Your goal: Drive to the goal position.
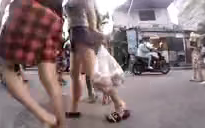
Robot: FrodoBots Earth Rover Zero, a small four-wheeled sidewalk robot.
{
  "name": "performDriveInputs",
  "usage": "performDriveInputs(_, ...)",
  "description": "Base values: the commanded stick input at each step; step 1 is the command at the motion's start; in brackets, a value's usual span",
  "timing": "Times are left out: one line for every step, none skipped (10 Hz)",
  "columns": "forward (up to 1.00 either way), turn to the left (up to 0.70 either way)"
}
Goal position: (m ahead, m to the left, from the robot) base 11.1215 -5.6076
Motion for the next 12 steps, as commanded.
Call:
performDriveInputs(0.00, 0.00)
performDriveInputs(0.00, 0.00)
performDriveInputs(0.80, 0.00)
performDriveInputs(1.00, 0.00)
performDriveInputs(0.34, 0.00)
performDriveInputs(0.00, 0.00)
performDriveInputs(0.00, 0.00)
performDriveInputs(0.00, 0.00)
performDriveInputs(0.00, 0.00)
performDriveInputs(0.00, 0.00)
performDriveInputs(0.00, 0.00)
performDriveInputs(0.00, 0.00)
